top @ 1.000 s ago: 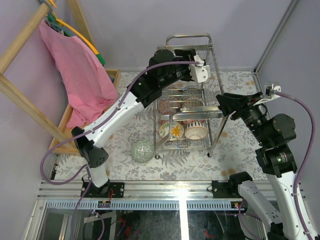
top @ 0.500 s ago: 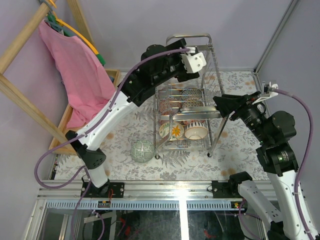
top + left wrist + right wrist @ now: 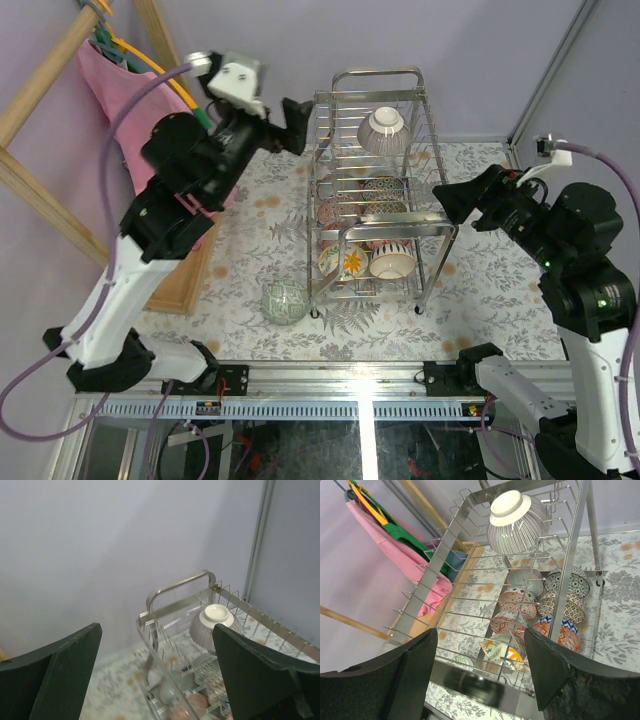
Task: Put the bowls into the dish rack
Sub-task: Turn the bowl upside down on the dish rack, then pick up the bowl from the center of the board.
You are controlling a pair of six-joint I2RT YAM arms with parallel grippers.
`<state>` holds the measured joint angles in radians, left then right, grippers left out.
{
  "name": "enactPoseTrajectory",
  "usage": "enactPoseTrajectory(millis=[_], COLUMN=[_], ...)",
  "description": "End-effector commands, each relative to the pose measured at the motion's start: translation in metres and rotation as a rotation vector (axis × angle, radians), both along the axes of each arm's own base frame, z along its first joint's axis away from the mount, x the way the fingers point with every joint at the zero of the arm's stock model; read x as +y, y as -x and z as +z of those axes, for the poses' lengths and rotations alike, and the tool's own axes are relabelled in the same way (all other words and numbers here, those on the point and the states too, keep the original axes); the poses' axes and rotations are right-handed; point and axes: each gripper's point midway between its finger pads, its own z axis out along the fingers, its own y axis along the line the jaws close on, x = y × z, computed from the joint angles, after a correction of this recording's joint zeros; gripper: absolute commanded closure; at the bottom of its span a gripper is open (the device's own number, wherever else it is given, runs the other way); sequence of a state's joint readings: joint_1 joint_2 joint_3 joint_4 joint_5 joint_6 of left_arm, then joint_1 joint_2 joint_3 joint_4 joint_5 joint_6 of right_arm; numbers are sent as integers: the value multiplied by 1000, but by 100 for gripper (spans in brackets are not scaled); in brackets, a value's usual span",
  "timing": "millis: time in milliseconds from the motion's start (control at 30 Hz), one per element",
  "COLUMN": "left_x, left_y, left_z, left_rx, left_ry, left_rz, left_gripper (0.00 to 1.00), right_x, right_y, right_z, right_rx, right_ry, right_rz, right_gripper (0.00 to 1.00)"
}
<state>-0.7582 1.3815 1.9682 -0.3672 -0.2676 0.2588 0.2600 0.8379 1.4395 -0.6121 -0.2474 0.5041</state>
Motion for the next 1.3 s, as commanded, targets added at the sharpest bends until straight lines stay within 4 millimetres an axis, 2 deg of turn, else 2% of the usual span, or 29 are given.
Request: enactPoseTrajectory(millis=[0, 100, 233, 367, 433, 467, 600, 767, 933, 1067, 1267], left_x=[30, 45, 54, 59, 63, 65, 67, 75, 85, 79, 75], left_y=[11, 27, 43, 55, 59, 62, 74, 95, 109, 109, 117], left_z=[-57, -93, -145, -212, -238, -260, -312, -352, -381, -404, -459], left_rx=[301, 440, 614, 785, 836, 873, 973, 1057, 1108, 1155, 1257], left_ry=[232, 285, 296, 260, 263, 248, 257, 298, 313, 316, 297], left_rz=[126, 174, 228, 307, 346, 370, 409, 429, 472, 493, 533], left_gripper=[8, 6, 5, 6, 6, 6, 7, 12, 12, 12, 9], right_x=[-16, -22, -23, -23, -23, -24, -22, -20, -16, -13, -12], right_y=[28, 46, 70, 93, 102, 106, 119, 130, 136, 141, 145], right_z=[22, 26, 27, 22, 20, 18, 17, 14, 8, 5, 4], right_rx=[-2, 13, 29, 48, 56, 62, 77, 88, 99, 106, 116], right_ry=[31, 32, 7, -8, -8, -7, -2, 0, -19, -29, -26], right_rz=[-41, -51, -26, 5, 15, 21, 55, 84, 108, 132, 150], right_gripper=[22, 21, 21, 20, 20, 20, 20, 20, 20, 20, 20])
